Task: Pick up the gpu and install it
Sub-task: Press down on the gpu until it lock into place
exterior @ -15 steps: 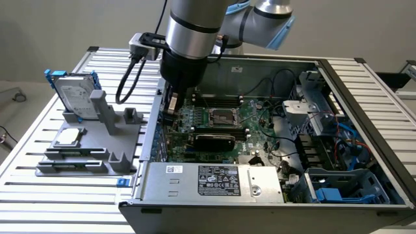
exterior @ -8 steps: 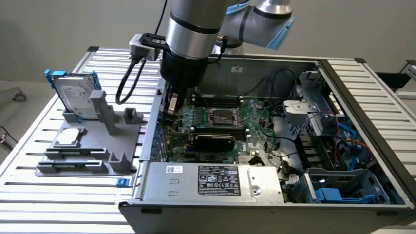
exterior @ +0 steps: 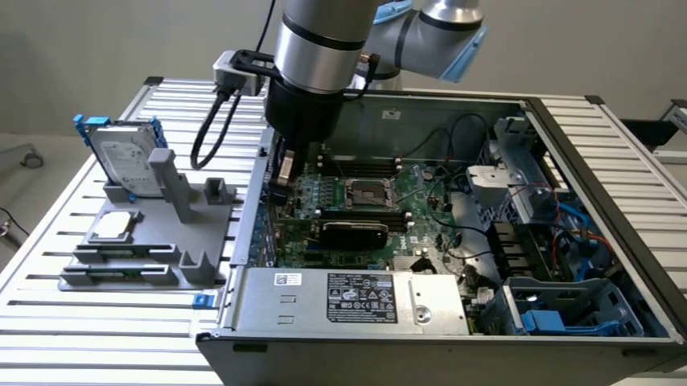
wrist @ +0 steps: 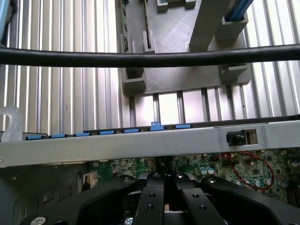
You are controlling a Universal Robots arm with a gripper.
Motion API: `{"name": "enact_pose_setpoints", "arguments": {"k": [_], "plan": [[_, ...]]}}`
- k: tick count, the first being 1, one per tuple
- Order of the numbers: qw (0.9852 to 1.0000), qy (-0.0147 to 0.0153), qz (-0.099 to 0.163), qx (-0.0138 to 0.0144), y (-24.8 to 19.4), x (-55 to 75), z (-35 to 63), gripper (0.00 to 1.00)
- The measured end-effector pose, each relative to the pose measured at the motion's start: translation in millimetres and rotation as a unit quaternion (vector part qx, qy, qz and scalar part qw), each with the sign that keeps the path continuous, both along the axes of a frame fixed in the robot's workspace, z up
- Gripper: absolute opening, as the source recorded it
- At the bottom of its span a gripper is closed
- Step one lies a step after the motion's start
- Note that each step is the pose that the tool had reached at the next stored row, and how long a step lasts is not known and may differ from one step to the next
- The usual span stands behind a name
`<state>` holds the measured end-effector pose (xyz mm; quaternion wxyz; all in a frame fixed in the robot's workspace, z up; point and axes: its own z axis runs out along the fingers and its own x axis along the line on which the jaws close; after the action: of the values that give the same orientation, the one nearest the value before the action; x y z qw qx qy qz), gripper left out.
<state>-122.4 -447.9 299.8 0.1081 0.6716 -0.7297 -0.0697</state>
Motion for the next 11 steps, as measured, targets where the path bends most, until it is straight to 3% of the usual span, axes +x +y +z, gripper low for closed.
{"name": "enact_pose_setpoints", "arguments": {"k": [7, 9, 11], "plan": [[1.0, -0.0004, 0.0, -0.0001, 0.0, 8.1, 3.8, 0.11], [1.0, -0.003, 0.001, 0.0, 0.0, 10.1, 3.8, 0.11], [1.0, -0.0091, 0.001, 0.0001, 0.0, 11.4, 3.7, 0.11]]}}
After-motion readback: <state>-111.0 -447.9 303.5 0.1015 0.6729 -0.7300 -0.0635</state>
